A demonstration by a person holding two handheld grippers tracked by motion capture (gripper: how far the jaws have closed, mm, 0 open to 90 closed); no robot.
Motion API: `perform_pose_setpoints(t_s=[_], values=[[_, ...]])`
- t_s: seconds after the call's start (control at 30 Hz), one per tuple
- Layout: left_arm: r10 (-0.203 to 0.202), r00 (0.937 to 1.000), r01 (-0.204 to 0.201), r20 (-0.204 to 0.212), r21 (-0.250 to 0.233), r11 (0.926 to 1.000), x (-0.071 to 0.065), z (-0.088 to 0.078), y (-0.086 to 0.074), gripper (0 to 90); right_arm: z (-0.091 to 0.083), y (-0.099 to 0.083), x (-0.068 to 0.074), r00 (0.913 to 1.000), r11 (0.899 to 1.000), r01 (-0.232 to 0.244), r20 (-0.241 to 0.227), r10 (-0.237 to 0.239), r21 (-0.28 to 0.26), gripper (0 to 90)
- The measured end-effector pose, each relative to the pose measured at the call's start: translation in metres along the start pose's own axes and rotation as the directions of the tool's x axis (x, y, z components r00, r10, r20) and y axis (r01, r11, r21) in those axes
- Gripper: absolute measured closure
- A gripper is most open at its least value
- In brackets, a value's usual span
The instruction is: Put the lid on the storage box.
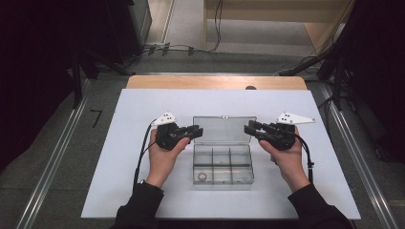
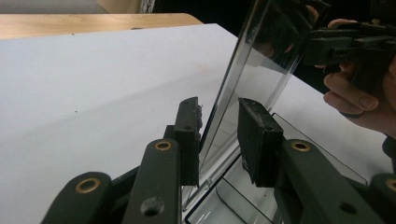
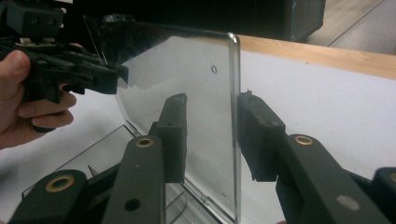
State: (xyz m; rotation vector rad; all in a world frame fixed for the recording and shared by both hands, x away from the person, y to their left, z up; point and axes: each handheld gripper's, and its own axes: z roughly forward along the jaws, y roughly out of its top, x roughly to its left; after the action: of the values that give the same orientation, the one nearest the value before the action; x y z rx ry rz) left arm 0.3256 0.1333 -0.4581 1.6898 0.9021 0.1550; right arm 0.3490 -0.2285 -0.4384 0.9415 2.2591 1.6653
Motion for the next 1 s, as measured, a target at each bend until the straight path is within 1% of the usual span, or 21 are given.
perform_pose_setpoints(t_s=[0.07,0.17,0.23,0.27,0.33,0.37,0.43,0.5,0.57,0.67,0.73,0.83,0.9,0.93,0.97,1.0], values=[[0.002,1.0,-0.002,0.007,-0.002,1.0,-0.001,-0.002,-0.002,68.6,-0.001,0.001,0.003,0.9999,1.0,0.009,0.009,-0.009,0.008,64.1],[0.004,1.0,-0.004,0.005,-0.005,1.0,-0.003,-0.003,-0.004,67.9,-0.002,0.0,0.004,0.9999,1.0,0.011,0.001,-0.011,0.009,65.5],[0.007,0.9999,-0.007,0.008,-0.004,1.0,-0.004,-0.004,-0.005,65.5,-0.003,0.0,0.005,0.9998,1.0,0.021,-0.003,-0.021,0.011,65.7],[0.007,0.9999,-0.007,0.008,-0.006,1.0,-0.005,-0.005,-0.005,62.8,-0.004,0.0,0.006,0.9997,1.0,0.025,-0.003,-0.024,0.013,65.7],[0.028,0.9995,-0.028,-0.013,-0.002,0.9996,-0.008,-0.008,-0.006,57.1,-0.005,0.0,0.008,0.9995,0.999,0.03,0.003,-0.03,0.019,65.8],[0.034,0.9992,-0.034,-0.019,-0.003,0.9994,-0.009,-0.01,-0.007,55.7,-0.006,0.0,0.009,0.9993,0.999,0.037,0.004,-0.037,0.019,65.7],[0.038,0.999,-0.038,-0.021,-0.008,0.9992,-0.011,-0.013,-0.009,55.4,-0.007,-0.001,0.011,0.9992,0.999,0.04,0.005,-0.041,0.02,65.6],[0.052,0.9979,-0.052,-0.037,-0.002,0.9986,-0.014,-0.016,-0.011,55.5,-0.008,-0.002,0.012,0.9991,0.999,0.043,0.006,-0.043,0.018,65.3],[0.056,0.9969,-0.056,-0.055,0.006,0.9984,-0.015,-0.02,-0.013,55.7,-0.01,-0.003,0.014,0.999,0.999,0.045,0.007,-0.045,0.017,65.0],[0.047,0.9971,-0.046,-0.061,0.011,0.9989,-0.016,-0.025,-0.019,59.3,-0.012,-0.005,0.016,0.9988,0.999,0.048,0.01,-0.048,0.013,64.5],[0.048,0.9963,-0.047,-0.071,0.014,0.9988,-0.017,-0.028,-0.023,61.5,-0.013,-0.006,0.018,0.9987,0.999,0.05,0.011,-0.05,0.013,64.2],[0.038,0.9959,-0.036,-0.082,0.024,0.999,-0.018,-0.031,-0.029,66.0,-0.015,-0.008,0.021,0.9983,0.998,0.056,0.013,-0.056,0.013,63.7],[0.032,0.996,-0.03,-0.083,0.021,0.9993,-0.018,-0.033,-0.033,69.7,-0.016,-0.01,0.022,0.998,0.998,0.061,0.014,-0.062,0.009,63.3],[0.03,0.9968,-0.028,-0.074,0.021,0.9994,-0.018,-0.033,-0.035,71.4,-0.016,-0.01,0.023,0.9981,0.998,0.059,0.018,-0.059,0.011,63.1],[0.025,0.9967,-0.024,-0.077,0.019,0.9995,-0.019,-0.034,-0.037,75.2,-0.017,-0.011,0.024,0.998,0.998,0.06,0.018,-0.061,0.01,62.9],[0.024,0.9965,-0.022,-0.08,0.022,0.9995,-0.019,-0.035,-0.039,76.8,-0.017,-0.012,0.024,0.998,0.998,0.061,0.018,-0.061,0.008,62.6]])
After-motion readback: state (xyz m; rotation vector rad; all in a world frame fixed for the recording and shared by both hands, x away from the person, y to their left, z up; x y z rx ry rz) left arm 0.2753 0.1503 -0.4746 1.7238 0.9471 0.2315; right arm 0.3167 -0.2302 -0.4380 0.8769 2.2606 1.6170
